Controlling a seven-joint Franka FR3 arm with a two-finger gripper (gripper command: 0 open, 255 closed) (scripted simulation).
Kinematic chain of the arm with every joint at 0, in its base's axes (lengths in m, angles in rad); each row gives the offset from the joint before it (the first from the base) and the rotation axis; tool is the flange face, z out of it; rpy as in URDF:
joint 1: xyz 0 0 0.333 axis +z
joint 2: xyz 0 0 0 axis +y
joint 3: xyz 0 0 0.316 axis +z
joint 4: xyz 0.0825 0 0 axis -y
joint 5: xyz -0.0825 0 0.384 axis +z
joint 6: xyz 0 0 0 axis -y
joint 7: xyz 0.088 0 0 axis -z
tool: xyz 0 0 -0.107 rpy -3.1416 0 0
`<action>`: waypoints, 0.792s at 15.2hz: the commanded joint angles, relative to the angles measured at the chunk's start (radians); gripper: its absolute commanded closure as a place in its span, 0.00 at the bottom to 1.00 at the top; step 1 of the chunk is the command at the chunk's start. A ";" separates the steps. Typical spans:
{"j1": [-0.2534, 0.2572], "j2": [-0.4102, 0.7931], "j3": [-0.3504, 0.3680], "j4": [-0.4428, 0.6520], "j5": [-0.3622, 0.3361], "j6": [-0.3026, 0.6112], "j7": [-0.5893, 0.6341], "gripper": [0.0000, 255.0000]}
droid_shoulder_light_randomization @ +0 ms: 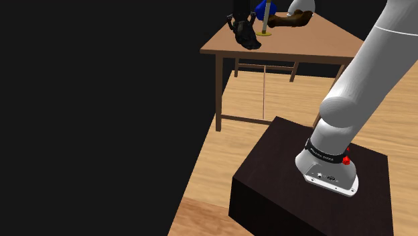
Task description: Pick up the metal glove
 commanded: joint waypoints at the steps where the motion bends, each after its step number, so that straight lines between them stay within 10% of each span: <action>1: 0.000 0.000 0.000 0.000 0.000 0.000 0.000 1.00; 12: 0.000 0.014 0.000 0.098 0.001 -0.083 -0.006 1.00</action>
